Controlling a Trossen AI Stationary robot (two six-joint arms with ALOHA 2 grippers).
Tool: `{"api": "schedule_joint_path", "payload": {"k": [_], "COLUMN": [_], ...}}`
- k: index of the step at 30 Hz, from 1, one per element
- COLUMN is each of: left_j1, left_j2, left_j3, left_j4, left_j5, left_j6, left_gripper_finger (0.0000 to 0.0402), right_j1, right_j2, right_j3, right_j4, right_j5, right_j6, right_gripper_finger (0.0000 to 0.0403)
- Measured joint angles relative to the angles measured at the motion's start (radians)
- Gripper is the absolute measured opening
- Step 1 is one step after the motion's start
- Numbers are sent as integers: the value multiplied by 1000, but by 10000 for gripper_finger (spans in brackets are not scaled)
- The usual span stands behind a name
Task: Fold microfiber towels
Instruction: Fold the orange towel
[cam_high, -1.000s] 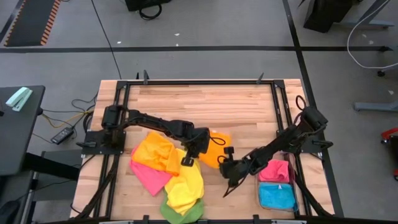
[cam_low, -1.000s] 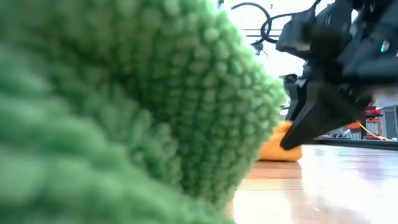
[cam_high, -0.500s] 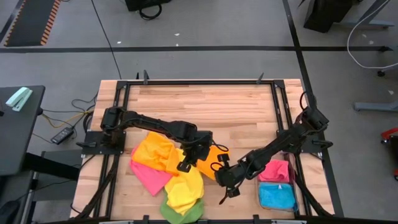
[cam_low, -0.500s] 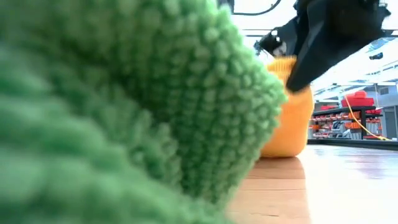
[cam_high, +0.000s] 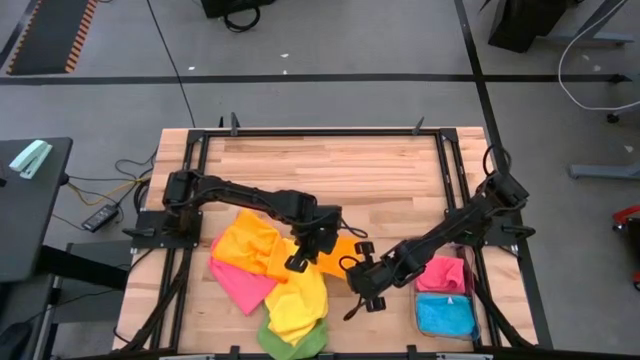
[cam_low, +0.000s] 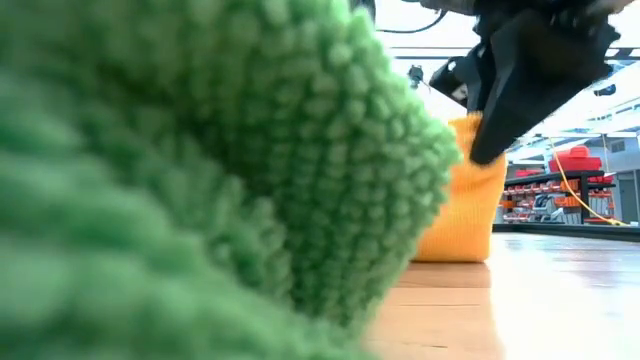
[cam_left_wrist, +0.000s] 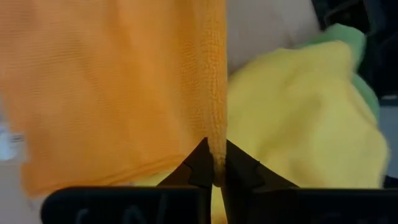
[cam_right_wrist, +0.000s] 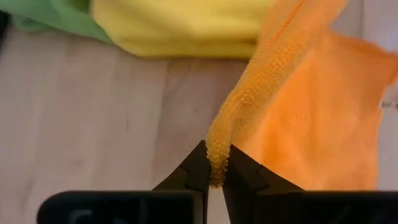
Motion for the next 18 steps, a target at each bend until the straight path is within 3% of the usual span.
{"api": "schedule_joint_path", "payload": {"k": [11, 18], "left_j1": [88, 140], "left_j2": [0, 1], "left_j3": [-114, -133], "left_j4": [152, 208], "left_j5": [-3, -43], "left_j6": [-3, -1], "left_gripper_finger": [16, 23], "right_j1": [-100, -136], "right_j2": [0, 0], "right_j3": [-104, -84], "right_j4": [41, -34], "right_j5": [-9, 2], "right_j6": [-5, -37], "right_gripper_finger": [39, 39]}}
